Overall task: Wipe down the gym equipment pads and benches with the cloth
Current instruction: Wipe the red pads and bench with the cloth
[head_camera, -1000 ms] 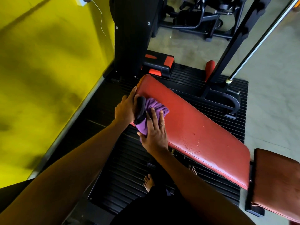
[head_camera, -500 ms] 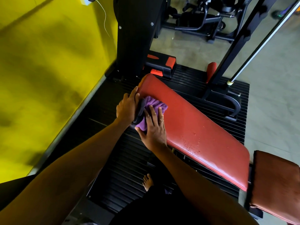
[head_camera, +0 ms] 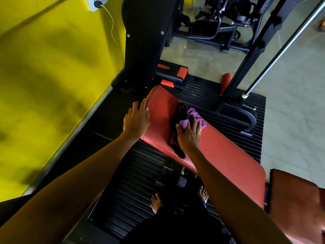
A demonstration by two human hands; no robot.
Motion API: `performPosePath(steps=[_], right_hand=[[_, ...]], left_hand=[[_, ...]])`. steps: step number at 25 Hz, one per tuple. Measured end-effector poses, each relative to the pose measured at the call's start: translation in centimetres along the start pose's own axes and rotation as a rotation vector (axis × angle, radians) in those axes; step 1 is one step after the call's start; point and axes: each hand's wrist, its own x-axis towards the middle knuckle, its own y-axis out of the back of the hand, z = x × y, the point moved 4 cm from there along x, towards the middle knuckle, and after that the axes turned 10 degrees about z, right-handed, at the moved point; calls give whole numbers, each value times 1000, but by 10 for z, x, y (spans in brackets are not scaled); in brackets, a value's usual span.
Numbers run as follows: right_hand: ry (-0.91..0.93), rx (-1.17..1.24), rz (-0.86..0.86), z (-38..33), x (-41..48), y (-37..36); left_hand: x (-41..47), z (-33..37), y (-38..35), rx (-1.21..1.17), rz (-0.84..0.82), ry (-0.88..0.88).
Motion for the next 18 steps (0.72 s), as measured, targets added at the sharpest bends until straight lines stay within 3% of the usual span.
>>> performPosePath(steps=[2, 4, 8, 10, 13, 16, 18], right_hand=[[55, -32, -25, -35, 18, -3], [225, -80, -51, -61, 3, -14], [382, -94, -56, -33, -56, -15], [354, -161, -71, 10, -64, -4], [144, -201, -62, 57, -37, 14], [-58, -171, -74, 37, 14, 12], [-23, -176, -90, 12, 32, 6]], left_hand=[[2, 3, 0, 43, 35, -56], [2, 8, 1, 60, 69, -94], [-6, 27, -14, 122, 38, -305], [-9, 30, -23, 200, 22, -361], [-9, 36, -27, 298, 27, -386], [-6, 47, -28, 325, -15, -396], [-5, 61, -32, 308, -29, -437]])
